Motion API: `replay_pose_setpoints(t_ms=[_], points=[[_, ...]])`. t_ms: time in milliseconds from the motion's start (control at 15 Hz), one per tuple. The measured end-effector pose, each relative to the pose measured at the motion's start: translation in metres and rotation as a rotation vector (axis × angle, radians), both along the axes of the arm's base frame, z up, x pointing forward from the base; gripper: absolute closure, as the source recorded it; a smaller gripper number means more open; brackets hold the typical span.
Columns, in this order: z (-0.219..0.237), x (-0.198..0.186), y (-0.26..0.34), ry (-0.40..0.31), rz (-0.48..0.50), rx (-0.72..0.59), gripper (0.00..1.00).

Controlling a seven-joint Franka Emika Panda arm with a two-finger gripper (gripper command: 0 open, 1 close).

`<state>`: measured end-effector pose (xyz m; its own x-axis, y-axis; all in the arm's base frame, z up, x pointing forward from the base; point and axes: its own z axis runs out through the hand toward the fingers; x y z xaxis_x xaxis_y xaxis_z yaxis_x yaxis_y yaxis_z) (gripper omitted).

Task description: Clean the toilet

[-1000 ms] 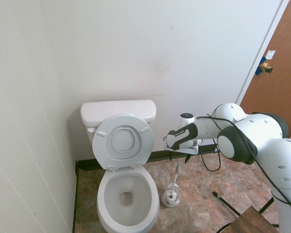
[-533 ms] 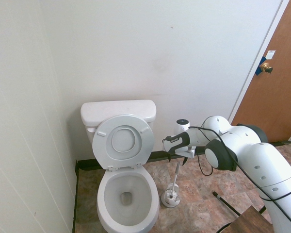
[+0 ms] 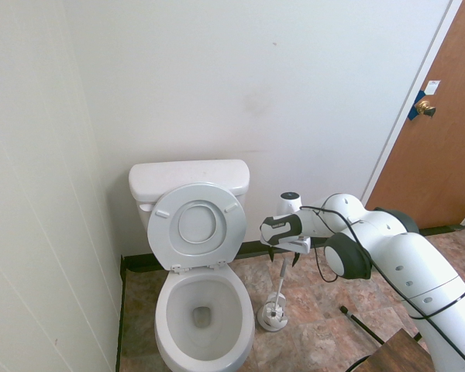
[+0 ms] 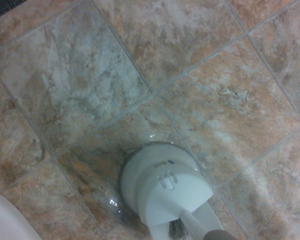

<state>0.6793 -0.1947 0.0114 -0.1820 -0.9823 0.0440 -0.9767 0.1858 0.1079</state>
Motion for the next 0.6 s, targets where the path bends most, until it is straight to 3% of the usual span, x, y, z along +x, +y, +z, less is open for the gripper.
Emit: replay_pose_setpoints(t_ms=[600], points=[[-0.022,-0.003,-0.004,0.021,0.021,0.043,1.00]])
